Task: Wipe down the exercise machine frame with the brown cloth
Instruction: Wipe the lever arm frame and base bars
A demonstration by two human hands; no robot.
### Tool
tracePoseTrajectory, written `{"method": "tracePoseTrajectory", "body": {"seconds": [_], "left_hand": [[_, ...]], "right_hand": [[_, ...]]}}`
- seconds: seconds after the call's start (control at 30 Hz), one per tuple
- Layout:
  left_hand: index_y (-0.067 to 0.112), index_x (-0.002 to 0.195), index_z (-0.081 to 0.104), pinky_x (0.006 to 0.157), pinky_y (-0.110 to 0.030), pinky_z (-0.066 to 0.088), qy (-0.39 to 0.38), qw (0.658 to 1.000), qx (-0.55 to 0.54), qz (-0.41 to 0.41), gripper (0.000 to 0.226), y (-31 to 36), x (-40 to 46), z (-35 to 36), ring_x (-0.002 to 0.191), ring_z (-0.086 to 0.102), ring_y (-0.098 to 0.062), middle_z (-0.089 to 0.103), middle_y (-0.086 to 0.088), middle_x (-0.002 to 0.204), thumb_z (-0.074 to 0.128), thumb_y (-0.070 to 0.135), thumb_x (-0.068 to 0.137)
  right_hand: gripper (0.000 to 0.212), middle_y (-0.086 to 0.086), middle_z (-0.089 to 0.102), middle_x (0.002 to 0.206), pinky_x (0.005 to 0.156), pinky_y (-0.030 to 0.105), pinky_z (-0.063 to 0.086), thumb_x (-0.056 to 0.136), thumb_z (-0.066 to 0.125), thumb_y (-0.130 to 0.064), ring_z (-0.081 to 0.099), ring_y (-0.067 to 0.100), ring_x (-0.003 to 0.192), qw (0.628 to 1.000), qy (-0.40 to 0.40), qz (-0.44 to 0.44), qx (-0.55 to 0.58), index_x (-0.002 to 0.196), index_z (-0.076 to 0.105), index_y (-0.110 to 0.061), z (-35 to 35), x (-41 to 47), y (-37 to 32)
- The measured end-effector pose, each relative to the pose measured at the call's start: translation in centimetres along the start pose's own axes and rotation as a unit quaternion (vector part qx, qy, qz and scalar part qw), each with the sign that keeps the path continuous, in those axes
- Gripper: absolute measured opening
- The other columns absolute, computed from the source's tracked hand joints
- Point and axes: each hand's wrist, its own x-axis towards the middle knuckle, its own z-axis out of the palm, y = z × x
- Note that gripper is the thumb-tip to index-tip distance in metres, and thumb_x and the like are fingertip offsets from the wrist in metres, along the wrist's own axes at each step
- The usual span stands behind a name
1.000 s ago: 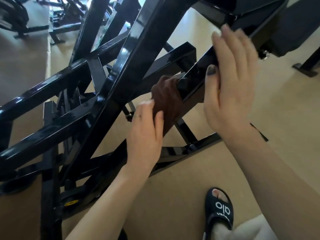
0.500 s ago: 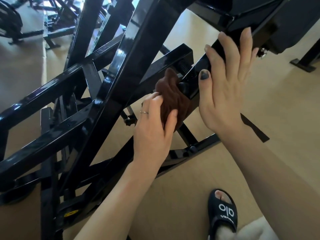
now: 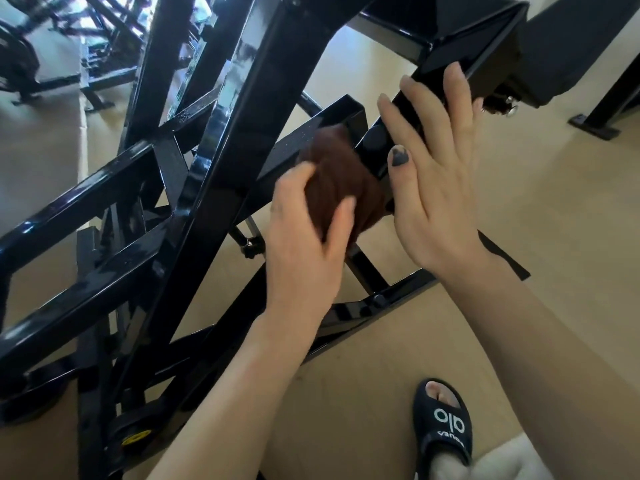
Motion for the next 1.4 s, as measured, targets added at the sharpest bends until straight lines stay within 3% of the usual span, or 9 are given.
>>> {"method": "tracePoseTrajectory", "body": {"seconds": [0.1, 0.23, 0.43, 0.63, 0.73, 0.87, 1.13, 1.3, 1.4], "left_hand": [[0.01, 0.139, 0.053, 0.096, 0.001, 0.033, -0.028, 0.999, 0.014, 0.029, 0.045, 2.1, 3.3, 1.0, 0.123, 0.055, -0.013, 0.056, -0.01, 0.136, 0.062, 0.027, 0.099], [0.017, 0.143, 0.053, 0.096, 0.002, 0.033, -0.091, 0.993, 0.041, 0.059, 0.046, 1.4, 3.8, 0.0, 0.12, 0.05, -0.003, 0.056, -0.009, 0.137, 0.062, 0.03, 0.1], [0.01, 0.132, 0.062, 0.096, -0.003, 0.038, -0.081, 0.989, 0.053, 0.107, 0.034, -0.6, 1.1, -1.0, 0.121, 0.041, 0.016, 0.051, -0.011, 0.133, 0.066, 0.016, 0.099], [0.011, 0.119, 0.066, 0.093, -0.007, 0.043, -0.088, 0.982, 0.08, 0.147, 0.028, -0.4, 2.6, -0.5, 0.111, 0.051, -0.004, 0.055, -0.009, 0.126, 0.07, 0.026, 0.096], [0.011, 0.104, 0.063, 0.079, -0.006, 0.044, -0.058, 0.992, 0.043, 0.101, 0.022, 0.1, 3.0, 0.0, 0.092, 0.056, -0.001, 0.061, -0.002, 0.109, 0.075, 0.025, 0.092], [0.019, 0.09, 0.053, 0.063, -0.01, 0.042, -0.052, 0.994, -0.061, -0.073, 0.018, 0.2, 4.8, 0.4, 0.069, 0.059, -0.002, 0.059, 0.011, 0.074, 0.067, 0.028, 0.097], [0.028, 0.087, 0.055, 0.054, -0.013, 0.04, -0.086, 0.969, -0.054, -0.225, 0.018, -0.5, 7.7, 1.4, 0.063, 0.057, 0.007, 0.059, 0.012, 0.073, 0.064, 0.041, 0.096], [0.023, 0.097, 0.052, 0.065, -0.007, 0.044, 0.02, 0.993, -0.092, -0.067, 0.012, 2.3, 5.1, 1.6, 0.075, 0.06, 0.006, 0.059, 0.022, 0.08, 0.063, 0.028, 0.101], [0.026, 0.107, 0.055, 0.07, -0.012, 0.045, -0.007, 0.999, -0.03, 0.03, 0.014, 3.9, 4.8, 2.2, 0.081, 0.062, 0.002, 0.056, 0.024, 0.084, 0.058, 0.038, 0.102]], "right_hand": [[0.047, 0.011, 0.047, 0.156, 0.126, 0.059, 0.009, 0.107, 0.03, -0.018, 0.021, 0.033, 0.154, 1.0, 0.0, 0.002, 0.014, 0.146, 0.056, -0.008, -0.8, 0.1, 0.2], [0.049, 0.009, 0.049, 0.155, 0.127, 0.056, 0.011, 0.107, 0.028, -0.019, 0.025, 0.029, 0.154, 1.0, -0.005, 0.007, 0.021, 0.146, 0.055, -0.008, -1.3, 0.3, 0.2], [0.049, 0.007, 0.049, 0.156, 0.127, 0.055, 0.011, 0.107, 0.028, -0.022, 0.024, 0.028, 0.154, 1.0, -0.011, 0.003, 0.017, 0.144, 0.057, -0.009, -1.1, 0.2, 0.4], [0.047, 0.008, 0.047, 0.157, 0.125, 0.061, 0.009, 0.108, 0.03, -0.021, 0.018, 0.03, 0.155, 0.999, -0.008, 0.009, 0.032, 0.143, 0.06, -0.011, -0.3, 0.2, 0.2], [0.047, 0.009, 0.049, 0.155, 0.124, 0.063, 0.01, 0.108, 0.03, -0.021, 0.019, 0.031, 0.154, 0.999, 0.001, 0.015, 0.038, 0.141, 0.061, -0.011, -0.3, 0.2, 0.0], [0.047, 0.009, 0.051, 0.152, 0.124, 0.063, 0.011, 0.107, 0.03, -0.019, 0.02, 0.029, 0.153, 0.998, 0.018, 0.031, 0.051, 0.141, 0.061, -0.01, -0.2, 0.2, -0.4], [0.047, 0.008, 0.047, 0.155, 0.125, 0.062, 0.01, 0.108, 0.03, -0.018, 0.017, 0.029, 0.155, 0.998, -0.002, 0.033, 0.047, 0.146, 0.056, -0.01, -0.4, 0.3, -0.5], [0.05, 0.012, 0.038, 0.162, 0.127, 0.053, 0.017, 0.107, 0.029, -0.017, 0.023, 0.026, 0.156, 0.994, 0.019, 0.057, 0.091, 0.155, 0.038, -0.003, -2.0, 0.6, -0.5], [0.051, 0.018, 0.03, 0.165, 0.128, 0.043, 0.017, 0.109, 0.027, -0.016, 0.022, 0.029, 0.156, 0.982, 0.097, 0.116, 0.113, 0.157, 0.03, 0.002, -3.3, 1.6, 0.6]]}}
